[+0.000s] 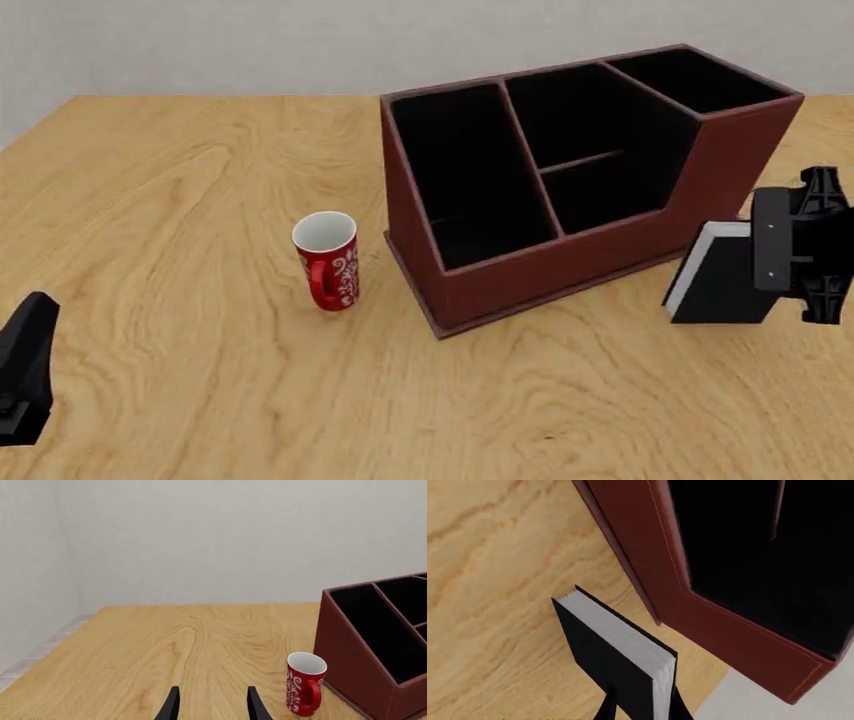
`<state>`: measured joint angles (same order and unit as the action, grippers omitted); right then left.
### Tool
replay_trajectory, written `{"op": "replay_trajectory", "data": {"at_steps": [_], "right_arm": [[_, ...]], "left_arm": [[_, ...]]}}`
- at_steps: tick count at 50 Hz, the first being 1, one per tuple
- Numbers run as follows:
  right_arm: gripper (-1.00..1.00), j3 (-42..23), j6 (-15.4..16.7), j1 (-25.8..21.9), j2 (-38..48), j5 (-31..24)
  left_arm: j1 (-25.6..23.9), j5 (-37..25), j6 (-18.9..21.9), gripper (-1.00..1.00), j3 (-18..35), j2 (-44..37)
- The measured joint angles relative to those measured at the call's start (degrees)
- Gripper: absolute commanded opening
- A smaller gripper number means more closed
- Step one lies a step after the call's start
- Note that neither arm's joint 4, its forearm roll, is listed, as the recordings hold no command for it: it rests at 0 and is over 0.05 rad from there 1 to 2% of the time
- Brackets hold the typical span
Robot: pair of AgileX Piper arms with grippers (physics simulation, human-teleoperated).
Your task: Pick up the book and place it in the left compartment of the caddy.
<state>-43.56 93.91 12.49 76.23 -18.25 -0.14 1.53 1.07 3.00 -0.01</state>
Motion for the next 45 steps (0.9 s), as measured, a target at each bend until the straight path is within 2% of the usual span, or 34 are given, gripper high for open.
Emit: {"op": "replay_trajectory", "data": {"at_steps": [11, 45], "right_arm": [[-1.00, 0.78, 0.23, -0.05, -2.99, -2.39], [-1.00, 1.14, -0.57, -1.61, -16.65, -14.54]], "left_arm": [[-0.17, 0.33, -0.26, 1.00, -0.16, 0.00], [-1.73, 0.02, -0.93, 1.00, 1.75, 0.01]]}}
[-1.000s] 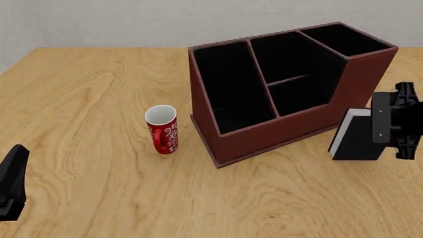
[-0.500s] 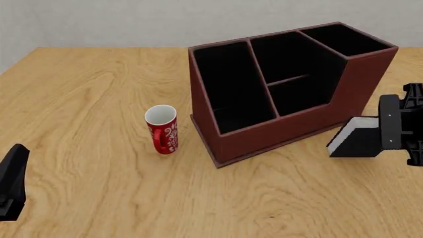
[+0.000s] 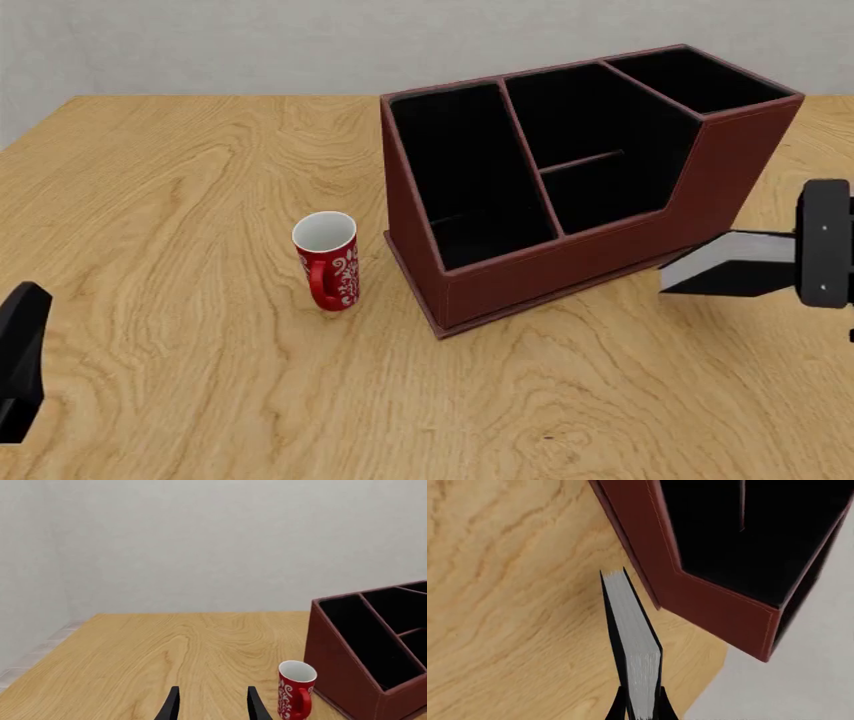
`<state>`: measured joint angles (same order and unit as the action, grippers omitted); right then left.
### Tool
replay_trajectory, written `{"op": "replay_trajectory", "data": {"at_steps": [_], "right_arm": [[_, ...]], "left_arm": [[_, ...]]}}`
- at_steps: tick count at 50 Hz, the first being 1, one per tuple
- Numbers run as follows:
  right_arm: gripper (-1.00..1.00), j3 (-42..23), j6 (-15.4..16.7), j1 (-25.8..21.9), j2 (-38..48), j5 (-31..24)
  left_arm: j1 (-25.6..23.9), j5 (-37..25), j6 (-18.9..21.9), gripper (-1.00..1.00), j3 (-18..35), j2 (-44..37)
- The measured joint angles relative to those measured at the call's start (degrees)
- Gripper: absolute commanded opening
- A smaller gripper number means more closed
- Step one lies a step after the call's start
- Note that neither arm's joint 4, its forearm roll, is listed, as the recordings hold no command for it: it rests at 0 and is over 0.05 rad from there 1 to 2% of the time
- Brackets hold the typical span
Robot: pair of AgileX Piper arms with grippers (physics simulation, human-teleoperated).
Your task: Pick up the book and place it in the left compartment of the caddy.
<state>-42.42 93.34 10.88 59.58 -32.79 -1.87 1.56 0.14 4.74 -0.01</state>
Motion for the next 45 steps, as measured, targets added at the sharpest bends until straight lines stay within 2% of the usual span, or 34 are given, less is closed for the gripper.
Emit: {"op": "replay_trajectory", "data": {"at_steps": [10, 19, 28, 45], "right_arm": [[-1.00, -1.06, -1.64, -0.48, -5.10, -5.54], [-1.00, -1.84, -6.93, -3.64, -9.95, -11.33], [-1.00, -3.34, -13.61, -6.34, -14.17, -17.94], [-1.00, -11.85, -30.24, -12.08, -17.59, -31.34]], "left_arm": [[-0.71, -0.10, -0.21, 1.00, 0.58, 0.00], [-1.62, -0.18, -0.40, 1.00, 1.15, 0.00], [-2.42, 0.23, -0.64, 1.00, 0.86, 0.00], [-3.71, 0.83, -1.09, 1.00, 0.22, 0.00]]}}
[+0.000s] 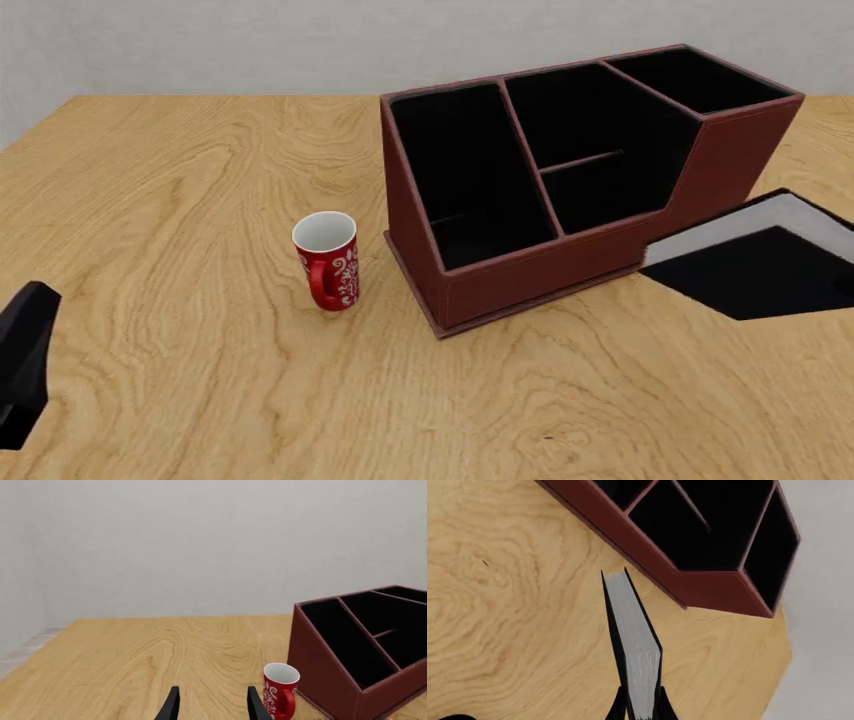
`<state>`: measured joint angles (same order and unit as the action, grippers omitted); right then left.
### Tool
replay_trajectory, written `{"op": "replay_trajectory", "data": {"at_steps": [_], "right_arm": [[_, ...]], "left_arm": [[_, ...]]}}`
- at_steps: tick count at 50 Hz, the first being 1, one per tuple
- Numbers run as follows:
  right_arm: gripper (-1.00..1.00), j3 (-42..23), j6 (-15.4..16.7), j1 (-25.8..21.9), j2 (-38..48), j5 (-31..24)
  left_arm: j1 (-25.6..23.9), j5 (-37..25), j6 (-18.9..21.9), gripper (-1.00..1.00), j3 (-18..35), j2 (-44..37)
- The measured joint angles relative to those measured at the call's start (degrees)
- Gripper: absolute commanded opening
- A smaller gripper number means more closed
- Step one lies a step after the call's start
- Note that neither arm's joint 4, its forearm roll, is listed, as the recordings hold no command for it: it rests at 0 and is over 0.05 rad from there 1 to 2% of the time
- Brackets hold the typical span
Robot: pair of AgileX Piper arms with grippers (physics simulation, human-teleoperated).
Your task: Pick up the book and place it in the left compartment of the caddy.
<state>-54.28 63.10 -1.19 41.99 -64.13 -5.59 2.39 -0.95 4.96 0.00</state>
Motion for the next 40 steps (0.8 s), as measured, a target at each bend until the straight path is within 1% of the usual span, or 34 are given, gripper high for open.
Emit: {"op": "replay_trajectory", "data": {"at_steps": [10, 19, 26, 29, 32, 40], "right_arm": [[-1.00, -5.15, -10.63, -4.81, 1.64, -3.91], [-1.00, -9.19, -19.84, -10.07, 4.38, -5.22], [-1.00, -12.60, -26.04, -14.28, 7.30, -5.66], [-1.00, -14.32, -28.14, -15.71, 8.90, -5.77], [-1.00, -15.91, -29.55, -16.57, 10.54, -5.77], [-1.00, -19.57, -31.52, -17.99, 15.04, -5.77]], "left_arm": [[-0.44, -0.11, -0.15, 1.00, 0.09, 0.00], [-0.38, -0.48, -0.39, 1.00, 0.46, 0.00], [-0.28, -1.03, -0.77, 1.00, 1.06, 0.00], [-0.24, -1.16, -1.00, 1.00, 1.30, 0.00], [-0.21, -1.21, -1.23, 1.00, 1.46, 0.00], [0.00, -1.18, -2.06, 1.00, 1.74, 0.00]]}}
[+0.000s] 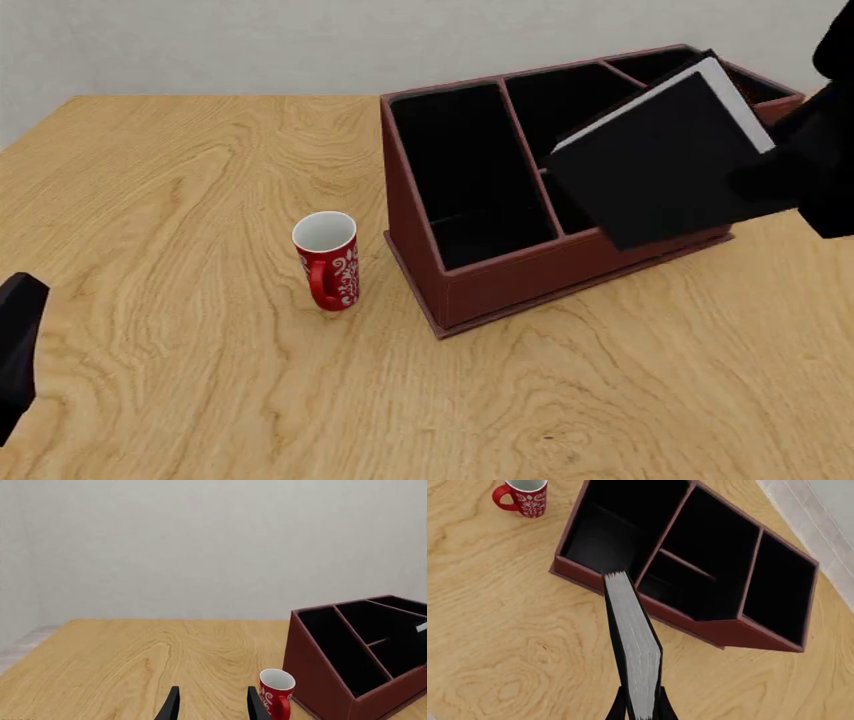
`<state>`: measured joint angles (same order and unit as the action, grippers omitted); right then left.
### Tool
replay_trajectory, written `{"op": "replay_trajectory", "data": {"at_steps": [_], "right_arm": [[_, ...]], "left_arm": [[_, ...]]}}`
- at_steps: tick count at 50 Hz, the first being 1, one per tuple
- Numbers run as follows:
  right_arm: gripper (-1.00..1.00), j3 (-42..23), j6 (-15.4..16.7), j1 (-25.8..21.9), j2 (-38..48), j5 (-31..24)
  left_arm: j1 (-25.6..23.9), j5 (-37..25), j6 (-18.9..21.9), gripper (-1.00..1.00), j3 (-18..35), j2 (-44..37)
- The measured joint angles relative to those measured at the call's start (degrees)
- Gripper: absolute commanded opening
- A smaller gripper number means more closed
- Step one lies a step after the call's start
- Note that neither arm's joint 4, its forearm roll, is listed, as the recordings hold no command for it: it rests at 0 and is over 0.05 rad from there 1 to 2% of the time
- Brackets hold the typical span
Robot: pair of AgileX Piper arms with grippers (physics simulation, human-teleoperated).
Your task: Pick up the book and place it in the left compartment of the caddy.
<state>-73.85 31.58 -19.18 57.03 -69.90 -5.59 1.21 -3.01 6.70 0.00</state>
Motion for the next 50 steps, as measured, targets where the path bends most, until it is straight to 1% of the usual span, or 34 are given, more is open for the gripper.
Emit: {"op": "replay_trajectory", "data": {"at_steps": [9, 16, 35, 50], "right_arm": [[-1.00, -3.69, -0.87, -1.11, 4.58, 0.00], [-1.00, -6.21, -0.82, -1.32, 7.65, 0.00], [-1.00, -11.45, 0.29, -2.73, 14.41, 0.00], [-1.00, -14.79, 1.58, -2.94, 18.88, 0.00]], "left_arm": [[0.73, -0.07, -0.84, 1.00, 0.58, 0.00], [1.37, 0.02, -1.37, 1.00, 0.87, 0.00], [2.63, 0.31, -2.07, 1.00, 0.68, 0.00], [3.73, 1.13, -2.43, 1.00, -0.44, -0.01]]}}
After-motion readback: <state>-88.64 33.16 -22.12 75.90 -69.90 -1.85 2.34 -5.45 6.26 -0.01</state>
